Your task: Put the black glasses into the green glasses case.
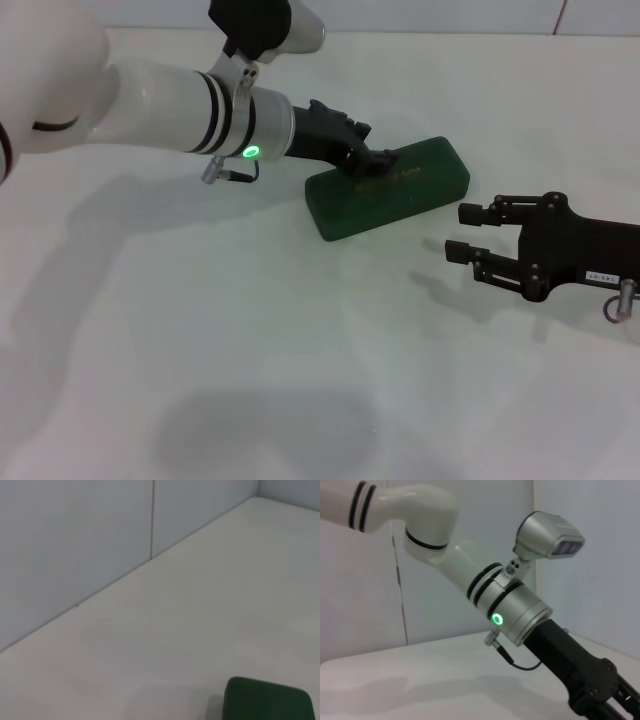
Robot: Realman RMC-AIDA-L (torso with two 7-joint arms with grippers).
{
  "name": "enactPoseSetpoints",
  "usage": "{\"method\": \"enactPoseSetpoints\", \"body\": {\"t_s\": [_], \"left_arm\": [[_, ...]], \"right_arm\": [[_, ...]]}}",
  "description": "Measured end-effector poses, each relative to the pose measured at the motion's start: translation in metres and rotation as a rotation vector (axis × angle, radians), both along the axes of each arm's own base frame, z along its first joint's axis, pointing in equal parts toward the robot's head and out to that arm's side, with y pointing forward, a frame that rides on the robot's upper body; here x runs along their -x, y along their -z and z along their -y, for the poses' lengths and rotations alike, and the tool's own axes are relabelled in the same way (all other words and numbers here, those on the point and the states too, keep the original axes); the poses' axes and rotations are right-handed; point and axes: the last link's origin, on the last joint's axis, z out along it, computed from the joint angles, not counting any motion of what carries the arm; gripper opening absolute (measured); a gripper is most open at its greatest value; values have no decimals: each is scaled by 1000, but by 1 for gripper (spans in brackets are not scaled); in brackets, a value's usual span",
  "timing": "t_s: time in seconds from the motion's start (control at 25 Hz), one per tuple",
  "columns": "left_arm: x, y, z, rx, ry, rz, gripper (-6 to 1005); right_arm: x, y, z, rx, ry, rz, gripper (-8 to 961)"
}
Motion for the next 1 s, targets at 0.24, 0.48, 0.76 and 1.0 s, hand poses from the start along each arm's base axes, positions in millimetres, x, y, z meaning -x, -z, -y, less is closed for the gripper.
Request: {"method": "enactPoseSetpoints", "body": {"t_s": [0.24,0.48,0.76,1.0], "left_arm": [[-1,-15,6,-45,43,93,536],[-3,-68,56,27,280,292,521],[36,-106,115,-8,466,405,630],[57,-110,143,61,520,490,782]], "right_arm": [[4,3,0,2,-8,-8,441],[17,0,0,-9,-38,-80,454],[29,-2,6,15,-161,-78,544],[41,3,6,-4,-247,-82,757]]}}
